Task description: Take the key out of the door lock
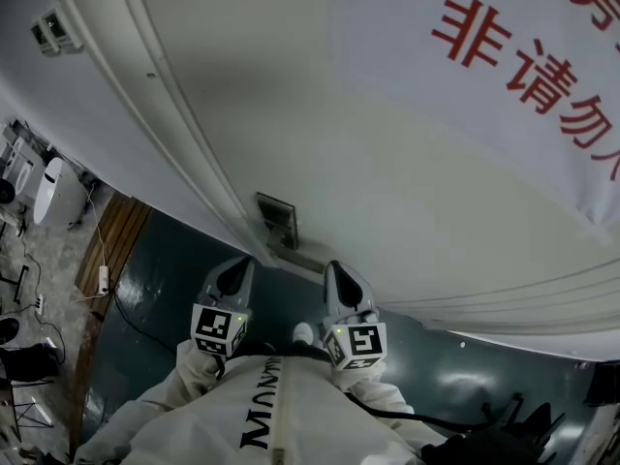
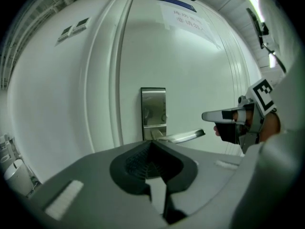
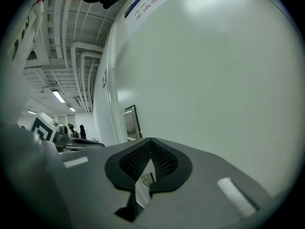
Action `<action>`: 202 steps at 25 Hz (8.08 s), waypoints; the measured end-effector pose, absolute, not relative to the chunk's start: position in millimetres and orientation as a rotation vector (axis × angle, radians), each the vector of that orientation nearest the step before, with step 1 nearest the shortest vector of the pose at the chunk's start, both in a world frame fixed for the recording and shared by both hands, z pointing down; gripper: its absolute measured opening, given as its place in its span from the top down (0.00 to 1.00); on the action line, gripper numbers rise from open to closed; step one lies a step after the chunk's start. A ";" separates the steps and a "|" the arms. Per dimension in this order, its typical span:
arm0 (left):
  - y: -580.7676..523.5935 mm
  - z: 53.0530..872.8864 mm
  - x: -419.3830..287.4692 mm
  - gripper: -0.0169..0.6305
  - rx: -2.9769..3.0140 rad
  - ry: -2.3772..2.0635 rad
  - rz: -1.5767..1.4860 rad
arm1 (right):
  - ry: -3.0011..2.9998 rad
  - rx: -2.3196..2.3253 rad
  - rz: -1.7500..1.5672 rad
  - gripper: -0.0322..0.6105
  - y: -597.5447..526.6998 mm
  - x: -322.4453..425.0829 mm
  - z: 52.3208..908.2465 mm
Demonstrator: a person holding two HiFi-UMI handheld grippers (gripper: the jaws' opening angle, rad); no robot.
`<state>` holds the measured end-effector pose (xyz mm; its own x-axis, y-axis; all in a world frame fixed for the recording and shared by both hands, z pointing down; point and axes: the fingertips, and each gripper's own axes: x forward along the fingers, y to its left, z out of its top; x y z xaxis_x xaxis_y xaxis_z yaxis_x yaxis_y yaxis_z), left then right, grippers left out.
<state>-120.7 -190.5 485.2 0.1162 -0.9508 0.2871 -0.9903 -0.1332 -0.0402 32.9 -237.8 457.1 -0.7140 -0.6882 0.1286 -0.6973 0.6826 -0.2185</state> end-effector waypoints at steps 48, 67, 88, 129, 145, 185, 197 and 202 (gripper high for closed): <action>-235.2 504.9 -185.0 0.97 2.596 -1.493 0.366 | -2.582 1.640 1.258 0.73 -198.5 -31.4 531.9; -217.5 518.4 -205.0 0.97 2.540 -1.521 0.426 | -2.557 1.433 2.512 0.77 -218.8 -51.9 582.6; -202.3 529.2 -211.7 0.97 2.536 -1.489 0.466 | -2.473 1.695 2.713 0.84 -240.4 -69.9 582.8; -190.5 528.2 -217.1 0.97 2.536 -1.498 0.465 | -2.352 1.854 2.751 0.91 -245.6 -74.1 586.3; -184.6 525.4 -216.6 0.97 2.547 -1.496 0.474 | -2.355 1.846 2.743 0.92 -233.0 -74.5 584.4; -184.4 527.4 -183.4 0.97 2.563 -1.455 0.422 | -2.563 1.702 1.318 0.92 -178.0 -55.3 550.8; -178.0 530.4 -182.7 0.97 2.559 -1.453 0.422 | -2.386 1.624 0.416 0.92 -165.2 -49.6 533.3; -169.7 531.6 -181.5 0.97 2.577 -1.424 0.407 | -2.350 1.657 0.359 0.92 -154.5 -42.7 524.0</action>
<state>-181.5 -169.7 531.6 0.5071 -0.8017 0.3165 -0.8478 -0.5301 0.0154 -42.7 -154.5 524.0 -0.3263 -0.8837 0.3357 -0.9436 0.3257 -0.0599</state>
